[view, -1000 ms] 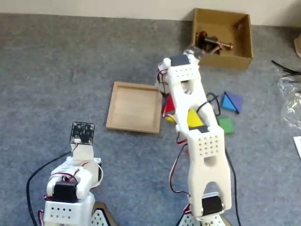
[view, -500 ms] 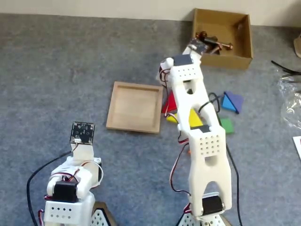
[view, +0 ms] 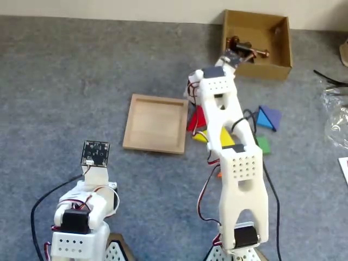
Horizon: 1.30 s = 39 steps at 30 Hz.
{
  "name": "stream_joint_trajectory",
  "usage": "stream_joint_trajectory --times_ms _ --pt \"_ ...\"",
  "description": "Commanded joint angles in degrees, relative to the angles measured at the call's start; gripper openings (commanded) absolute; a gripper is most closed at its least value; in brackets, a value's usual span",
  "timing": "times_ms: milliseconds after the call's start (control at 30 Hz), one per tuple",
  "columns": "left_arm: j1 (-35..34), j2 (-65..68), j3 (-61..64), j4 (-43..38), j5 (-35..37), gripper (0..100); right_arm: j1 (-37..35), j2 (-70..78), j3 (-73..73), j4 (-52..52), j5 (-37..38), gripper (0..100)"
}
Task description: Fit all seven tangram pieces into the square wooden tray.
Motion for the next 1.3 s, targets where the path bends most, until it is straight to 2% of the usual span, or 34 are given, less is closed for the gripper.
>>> stream_joint_trajectory --times_ms 0,100,467,767,933,1267 --pt "1.01 -0.4 1.1 -0.18 0.35 1 0.66 -4.79 -0.31 -1.19 0.09 31.7" --pt "1.01 -0.4 1.1 -0.18 0.35 1 0.66 -4.79 -0.13 -1.19 0.7 31.7" --pt "1.01 -0.4 1.1 -0.18 0.35 1 1.1 -4.7 0.31 -1.27 10.46 31.7" --pt "1.01 -0.4 1.1 -0.18 0.35 1 0.57 4.62 -3.65 -0.57 10.46 31.5" --pt "1.01 -0.4 1.1 -0.18 0.35 1 0.04 5.85 -10.24 5.85 10.29 31.5" --pt "1.01 -0.4 1.1 -0.18 0.35 1 0.04 9.27 -16.75 10.24 10.2 31.4"
